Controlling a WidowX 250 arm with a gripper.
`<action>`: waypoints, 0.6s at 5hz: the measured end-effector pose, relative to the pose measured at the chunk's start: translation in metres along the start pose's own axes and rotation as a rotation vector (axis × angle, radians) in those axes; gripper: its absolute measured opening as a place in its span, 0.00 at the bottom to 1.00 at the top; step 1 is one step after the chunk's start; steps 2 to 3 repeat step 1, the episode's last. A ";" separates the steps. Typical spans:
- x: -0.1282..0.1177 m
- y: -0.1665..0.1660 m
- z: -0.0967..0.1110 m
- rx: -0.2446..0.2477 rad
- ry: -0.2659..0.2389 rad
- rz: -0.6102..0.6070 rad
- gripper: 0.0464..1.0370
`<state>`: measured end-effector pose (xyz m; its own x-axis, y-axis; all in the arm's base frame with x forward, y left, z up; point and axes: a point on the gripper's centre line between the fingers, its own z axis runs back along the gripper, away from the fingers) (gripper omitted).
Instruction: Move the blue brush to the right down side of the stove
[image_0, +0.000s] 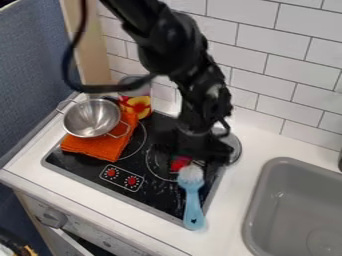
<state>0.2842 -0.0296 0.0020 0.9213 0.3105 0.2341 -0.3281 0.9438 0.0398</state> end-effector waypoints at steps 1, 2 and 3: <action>0.001 0.004 0.008 -0.017 -0.023 0.032 0.96; 0.001 0.004 0.008 -0.017 -0.023 0.032 0.96; 0.001 0.004 0.008 -0.017 -0.023 0.032 0.96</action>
